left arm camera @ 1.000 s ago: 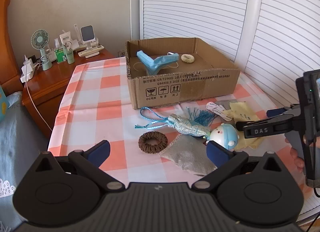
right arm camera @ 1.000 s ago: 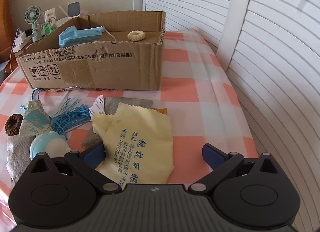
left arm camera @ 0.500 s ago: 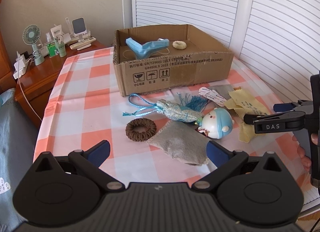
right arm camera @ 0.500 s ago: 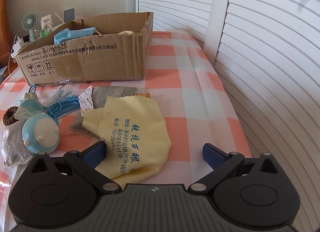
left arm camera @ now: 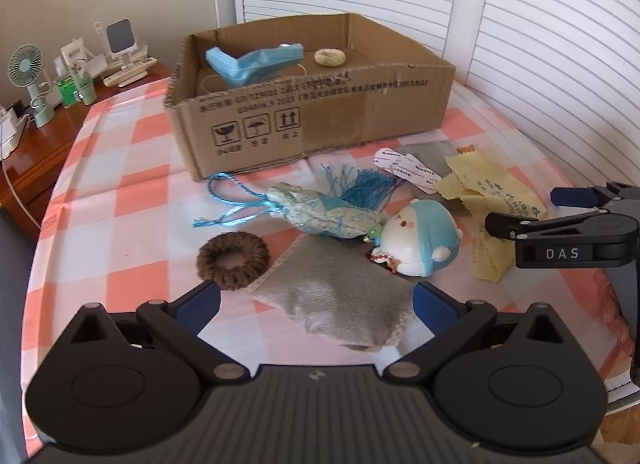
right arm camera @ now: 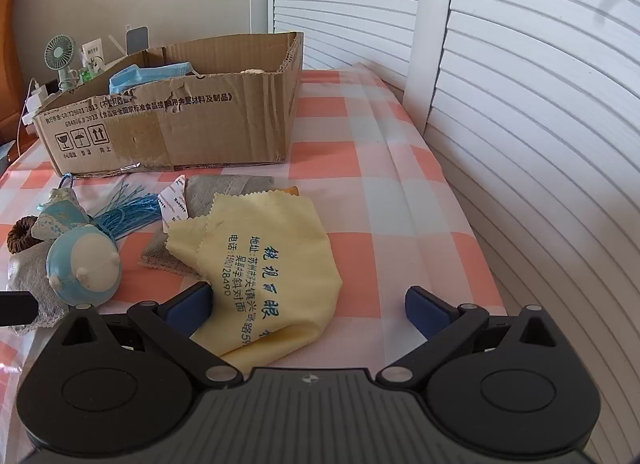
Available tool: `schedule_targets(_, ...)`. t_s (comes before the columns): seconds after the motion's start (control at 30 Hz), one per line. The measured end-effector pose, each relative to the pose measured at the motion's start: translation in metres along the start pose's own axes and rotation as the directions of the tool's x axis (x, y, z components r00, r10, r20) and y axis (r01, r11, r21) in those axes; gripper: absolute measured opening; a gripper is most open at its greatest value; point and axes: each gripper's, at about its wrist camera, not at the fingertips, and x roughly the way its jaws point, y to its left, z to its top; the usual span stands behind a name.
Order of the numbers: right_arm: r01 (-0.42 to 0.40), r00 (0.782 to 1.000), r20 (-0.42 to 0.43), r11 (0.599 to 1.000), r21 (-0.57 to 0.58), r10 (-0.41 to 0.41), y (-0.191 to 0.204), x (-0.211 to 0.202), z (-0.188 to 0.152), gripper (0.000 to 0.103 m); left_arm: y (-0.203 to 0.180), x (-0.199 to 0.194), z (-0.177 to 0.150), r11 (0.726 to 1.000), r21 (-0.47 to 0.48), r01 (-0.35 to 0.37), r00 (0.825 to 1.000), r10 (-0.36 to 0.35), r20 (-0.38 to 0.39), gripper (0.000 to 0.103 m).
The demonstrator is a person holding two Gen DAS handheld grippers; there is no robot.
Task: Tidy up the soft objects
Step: 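Withdraw both grippers from the box back over the remaining items, then grasp the grey sachet with the left gripper while the right gripper grasps the yellow cloth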
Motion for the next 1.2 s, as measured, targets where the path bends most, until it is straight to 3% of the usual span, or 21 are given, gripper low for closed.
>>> schedule_targets(0.27, 0.005, 1.0, 0.001, 1.0, 0.004, -0.005, 0.001, 0.0, 0.001, 0.103, 0.001, 0.012, -0.009, 0.999, 0.024, -0.045, 0.998, 0.046, -0.052, 0.102)
schedule_targets(0.5, 0.006, 1.0, 0.003, 1.0, 0.005, -0.006, 0.001, 0.0, 0.0, 0.103, 0.028, 0.002, -0.022, 0.994, -0.034, -0.106, 0.992, 0.104, -0.069, 0.102)
schedule_targets(0.83, 0.01, 1.0, 0.006, 1.0, 0.008, -0.01, 0.001, -0.001, 0.0, 0.103, 0.015, 0.015, -0.01, 0.998, 0.004, -0.065, 0.997, 0.065, -0.03, 0.103)
schedule_targets(0.97, 0.01, 1.0, 0.007, 1.0, 0.007, -0.01, 0.001, -0.001, 0.0, 0.103, 0.025, 0.021, -0.009, 0.997, -0.057, -0.045, 0.999, 0.043, -0.031, 0.103)
schedule_targets(1.2, 0.009, 1.0, 0.013, 1.0, 0.003, -0.009, 0.001, -0.002, 0.0, 0.103, 0.035, 0.018, -0.011, 0.988, -0.109, -0.113, 0.994, 0.111, -0.023, 0.102)
